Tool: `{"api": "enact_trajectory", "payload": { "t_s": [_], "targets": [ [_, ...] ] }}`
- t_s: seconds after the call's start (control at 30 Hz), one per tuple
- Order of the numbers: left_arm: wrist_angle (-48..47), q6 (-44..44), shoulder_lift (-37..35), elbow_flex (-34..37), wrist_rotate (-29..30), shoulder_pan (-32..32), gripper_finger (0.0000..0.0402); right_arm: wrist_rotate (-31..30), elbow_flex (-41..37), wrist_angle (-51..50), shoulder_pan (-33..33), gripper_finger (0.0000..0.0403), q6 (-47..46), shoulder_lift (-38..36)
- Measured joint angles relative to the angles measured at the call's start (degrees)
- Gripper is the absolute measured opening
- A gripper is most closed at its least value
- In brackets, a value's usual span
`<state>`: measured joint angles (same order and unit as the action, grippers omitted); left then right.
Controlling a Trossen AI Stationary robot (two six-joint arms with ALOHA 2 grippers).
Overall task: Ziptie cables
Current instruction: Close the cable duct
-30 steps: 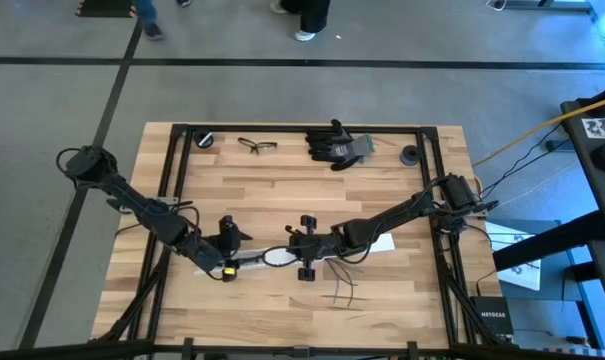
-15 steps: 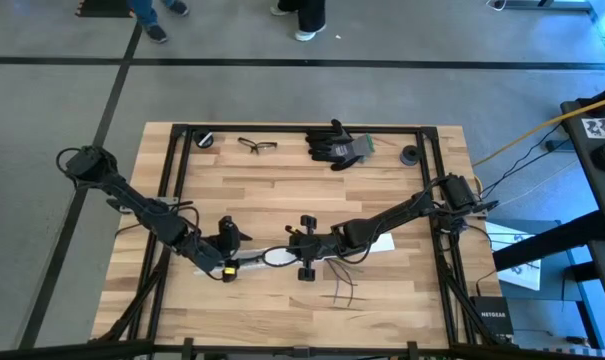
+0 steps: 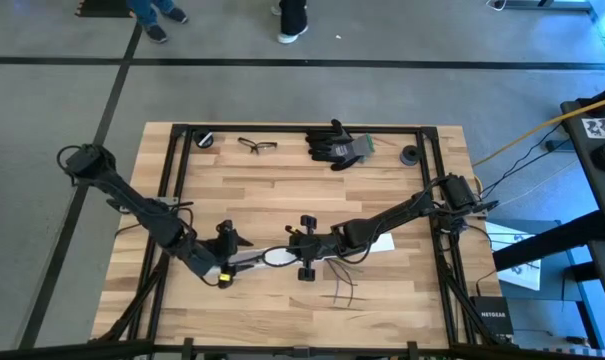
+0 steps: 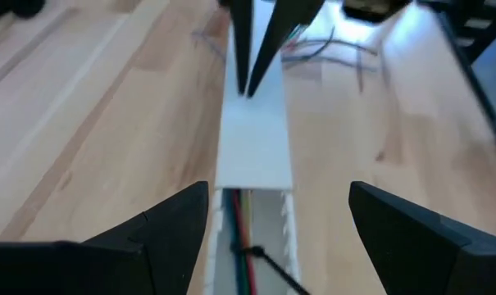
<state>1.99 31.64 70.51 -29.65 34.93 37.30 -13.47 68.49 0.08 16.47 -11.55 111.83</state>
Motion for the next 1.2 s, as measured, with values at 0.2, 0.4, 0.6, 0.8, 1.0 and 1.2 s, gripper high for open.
{"api": "enact_trajectory", "payload": {
  "t_s": [0.2, 0.4, 0.6, 0.8, 1.0, 1.2],
  "targets": [
    [-4.6, 2.2, 0.6, 0.5, -0.1, 1.1, 0.028, 0.0, 0.0, 0.2, 0.0, 0.0005, 0.0, 0.0],
    [-0.6, -0.3, 4.1, 0.8, -1.6, -0.4, 0.028, 0.0, 0.0, -0.2, -0.1, 0.0005, 0.3, 0.0],
    [2.5, -1.7, 9.9, 0.8, -1.9, -2.3, 0.028, -1.4, 0.0, -0.2, -0.1, 0.0005, 1.6, 0.0],
    [6.1, -0.7, 14.2, 0.8, -3.9, -3.4, 0.028, 3.2, 0.1, 0.6, -0.4, 0.0005, 3.6, 0.4],
    [10.5, -2.0, 14.3, 0.8, -5.0, -3.8, 0.028, 5.2, 0.1, 4.0, -0.8, 0.0005, 5.1, 1.7],
    [13.1, -0.8, 17.5, 0.8, -5.1, -4.5, 0.028, 5.1, 0.0, 4.5, -0.8, 0.0005, 6.2, 2.8]
  ]
}}
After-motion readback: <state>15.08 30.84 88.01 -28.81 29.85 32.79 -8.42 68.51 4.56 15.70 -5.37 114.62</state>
